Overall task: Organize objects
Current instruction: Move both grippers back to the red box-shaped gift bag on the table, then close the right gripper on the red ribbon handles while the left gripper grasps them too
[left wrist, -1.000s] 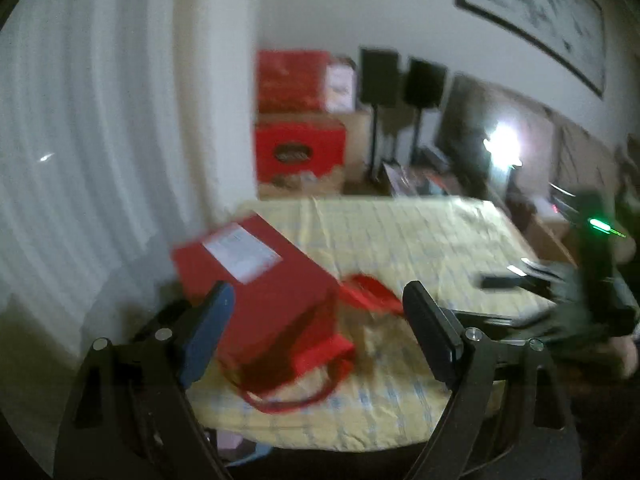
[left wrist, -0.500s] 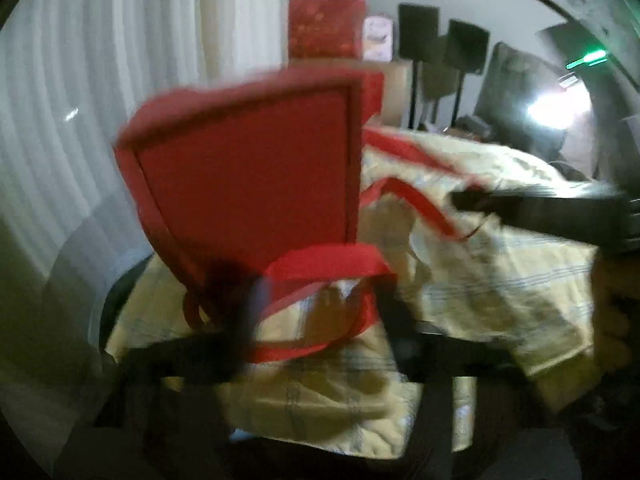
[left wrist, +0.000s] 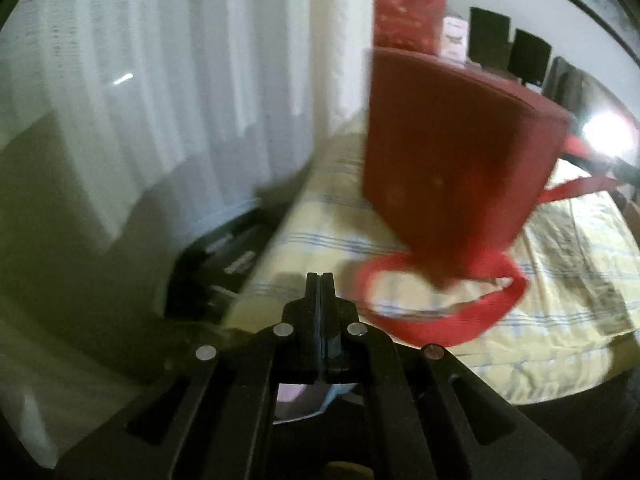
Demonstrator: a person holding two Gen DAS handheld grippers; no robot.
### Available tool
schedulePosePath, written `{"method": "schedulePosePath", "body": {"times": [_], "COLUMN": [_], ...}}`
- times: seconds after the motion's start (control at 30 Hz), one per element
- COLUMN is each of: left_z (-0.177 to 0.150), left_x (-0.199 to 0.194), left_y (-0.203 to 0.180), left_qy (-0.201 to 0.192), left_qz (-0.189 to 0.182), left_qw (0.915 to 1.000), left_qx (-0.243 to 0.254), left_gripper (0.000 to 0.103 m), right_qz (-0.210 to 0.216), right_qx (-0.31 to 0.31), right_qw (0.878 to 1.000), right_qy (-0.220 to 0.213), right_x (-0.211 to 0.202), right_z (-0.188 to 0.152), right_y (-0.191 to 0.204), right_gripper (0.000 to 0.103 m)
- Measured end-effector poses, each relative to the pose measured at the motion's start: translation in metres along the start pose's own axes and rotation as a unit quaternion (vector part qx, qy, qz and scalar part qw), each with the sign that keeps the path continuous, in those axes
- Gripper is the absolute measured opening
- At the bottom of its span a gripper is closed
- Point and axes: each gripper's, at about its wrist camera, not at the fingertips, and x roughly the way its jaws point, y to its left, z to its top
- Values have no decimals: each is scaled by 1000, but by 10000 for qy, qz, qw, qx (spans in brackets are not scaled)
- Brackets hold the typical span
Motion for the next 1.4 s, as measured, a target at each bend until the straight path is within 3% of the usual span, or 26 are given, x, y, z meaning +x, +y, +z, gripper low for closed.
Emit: {"method": "schedulePosePath", "body": {"times": [0.13,0.17,0.27,0.3,0.33,0.37,0.4,0.5,0.6,0.7,0.87,0.93,1.0,1.1,1.23,1.4], "left_z": [5,5,14,14,12,9,5,1,2,-1,-1,1,6,15,27,37], "left_x": [-4,-9,-14,-17,-19,-21,-21,-17,-3,9,8,8,8,-2,-25,-27], "left_y": [17,24,6,0,-18,-37,-48,-74,-68,-64,-67,-59,-49,-37,-18,8], "left_qy": [-82,-83,10,9,27,59,56,17,168,402,211,348,573,601,113,-102], "left_qz": [287,202,-796,-1019,-1429,-1697,-1767,-1403,-1048,-1017,-983,-1240,-1327,-1279,-461,50], "left_qw": [9995,9997,9968,9948,9895,9847,9829,9884,9943,9939,9948,9911,9884,9894,9989,9996], "left_qx": [-77,-121,-35,33,189,397,526,584,0,-173,-178,-346,-468,-323,-1,-254], "left_gripper": [0,0,3,11,30,42,61,64,64,69,64,16,8,7,7,7], "right_qz": [50,28,85,93,105,125,144,192,227,302,453,452,412,378,17,29], "right_qx": [197,216,288,289,282,272,266,298,350,425,542,539,481,487,422,760], "right_qw": [9998,9998,9995,9995,9995,9995,9995,9994,9991,9986,9975,9975,9980,9981,9991,9970], "right_qy": [-53,-50,-49,-52,-56,-57,-54,-38,-68,-80,-16,-28,-18,24,-43,-118], "right_x": [-18,-21,-29,-31,-32,-32,-32,-33,-35,-33,-24,-23,-21,-17,-19,-26], "right_z": [-3,-4,-7,-9,-9,-10,-11,-13,-15,-18,-25,-26,-27,-31,-34,-34], "right_y": [-14,-16,-18,-16,-15,-13,-12,-11,-13,-18,-23,-24,-26,-33,-40,-61], "right_gripper": [8,8,8,8,8,8,8,8,8,9,11,11,11,11,9,9]}}
